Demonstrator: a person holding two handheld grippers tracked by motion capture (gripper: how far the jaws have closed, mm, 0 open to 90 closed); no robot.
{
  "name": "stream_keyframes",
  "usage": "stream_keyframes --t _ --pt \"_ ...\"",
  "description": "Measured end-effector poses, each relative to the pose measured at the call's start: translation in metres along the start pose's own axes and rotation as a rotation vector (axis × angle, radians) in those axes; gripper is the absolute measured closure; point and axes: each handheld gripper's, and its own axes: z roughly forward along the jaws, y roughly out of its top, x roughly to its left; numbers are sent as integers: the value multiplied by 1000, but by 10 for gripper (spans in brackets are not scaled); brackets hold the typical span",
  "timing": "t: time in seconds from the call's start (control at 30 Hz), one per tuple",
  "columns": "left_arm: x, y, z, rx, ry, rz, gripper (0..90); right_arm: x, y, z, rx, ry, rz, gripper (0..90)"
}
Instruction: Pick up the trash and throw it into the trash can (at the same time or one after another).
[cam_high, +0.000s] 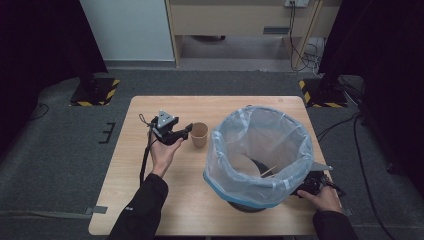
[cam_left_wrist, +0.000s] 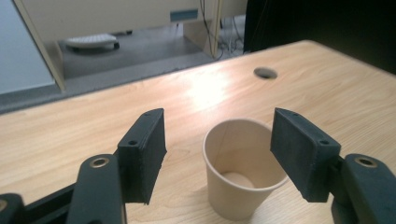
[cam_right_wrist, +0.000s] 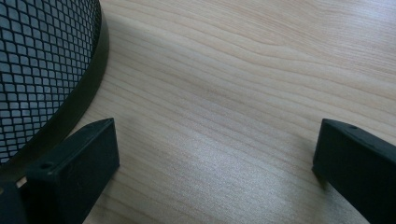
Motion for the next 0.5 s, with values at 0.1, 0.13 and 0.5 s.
stream_keyframes --t 0.1,0.13,0.5 --pt "1 -6 12 32 -1 -9 353 0 0 0 0 0 0 5" --pt "1 -8 17 42 -1 -15 354 0 0 0 0 0 1 5" --pt "1 -23 40 130 -6 -48 380 0 0 0 0 0 0 5"
